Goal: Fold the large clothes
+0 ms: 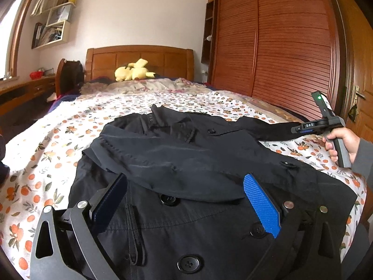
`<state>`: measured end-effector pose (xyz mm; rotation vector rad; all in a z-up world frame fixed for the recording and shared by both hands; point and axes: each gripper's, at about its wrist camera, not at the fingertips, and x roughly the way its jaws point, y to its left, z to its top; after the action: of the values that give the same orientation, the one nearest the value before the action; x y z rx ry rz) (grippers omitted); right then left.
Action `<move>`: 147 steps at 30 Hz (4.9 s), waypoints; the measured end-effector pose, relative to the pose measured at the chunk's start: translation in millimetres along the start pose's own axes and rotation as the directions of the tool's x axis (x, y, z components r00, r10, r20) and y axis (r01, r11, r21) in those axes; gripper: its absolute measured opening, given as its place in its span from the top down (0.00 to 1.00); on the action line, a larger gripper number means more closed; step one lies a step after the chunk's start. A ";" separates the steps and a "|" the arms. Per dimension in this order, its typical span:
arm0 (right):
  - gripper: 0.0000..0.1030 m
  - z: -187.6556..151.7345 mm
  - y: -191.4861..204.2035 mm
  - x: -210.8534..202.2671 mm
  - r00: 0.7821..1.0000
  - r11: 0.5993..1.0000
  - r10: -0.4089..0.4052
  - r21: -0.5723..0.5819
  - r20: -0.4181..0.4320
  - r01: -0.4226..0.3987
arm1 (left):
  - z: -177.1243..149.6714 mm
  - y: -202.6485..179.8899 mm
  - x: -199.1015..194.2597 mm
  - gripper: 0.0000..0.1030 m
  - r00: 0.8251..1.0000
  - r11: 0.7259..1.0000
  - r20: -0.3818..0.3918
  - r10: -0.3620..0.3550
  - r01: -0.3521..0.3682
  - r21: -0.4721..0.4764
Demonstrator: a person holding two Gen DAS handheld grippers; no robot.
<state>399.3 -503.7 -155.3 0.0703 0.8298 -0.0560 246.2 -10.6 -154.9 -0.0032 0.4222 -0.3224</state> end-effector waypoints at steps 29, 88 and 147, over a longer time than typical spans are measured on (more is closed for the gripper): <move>0.98 30.8 -58.5 18.6 0.995 0.973 -0.067 0.226 0.068 0.050 | -2.9 -6.5 -1.5 0.02 1.000 0.999 0.008 0.003 -0.004 0.033; 0.36 -2.7 130.2 -51.0 0.997 0.974 0.057 -0.222 0.057 -0.042 | -6.8 -17.2 -23.5 0.02 0.999 0.996 -0.021 -0.044 0.045 0.073; 0.80 -70.2 298.9 -239.8 0.868 0.727 0.493 -0.574 0.054 -0.377 | -22.3 20.2 -120.1 0.02 0.993 0.994 -0.048 0.109 -0.109 0.012</move>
<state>209.3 -194.7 -13.3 -0.2822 0.5761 0.6237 139.9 47.0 -128.3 0.0364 0.4670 -0.2174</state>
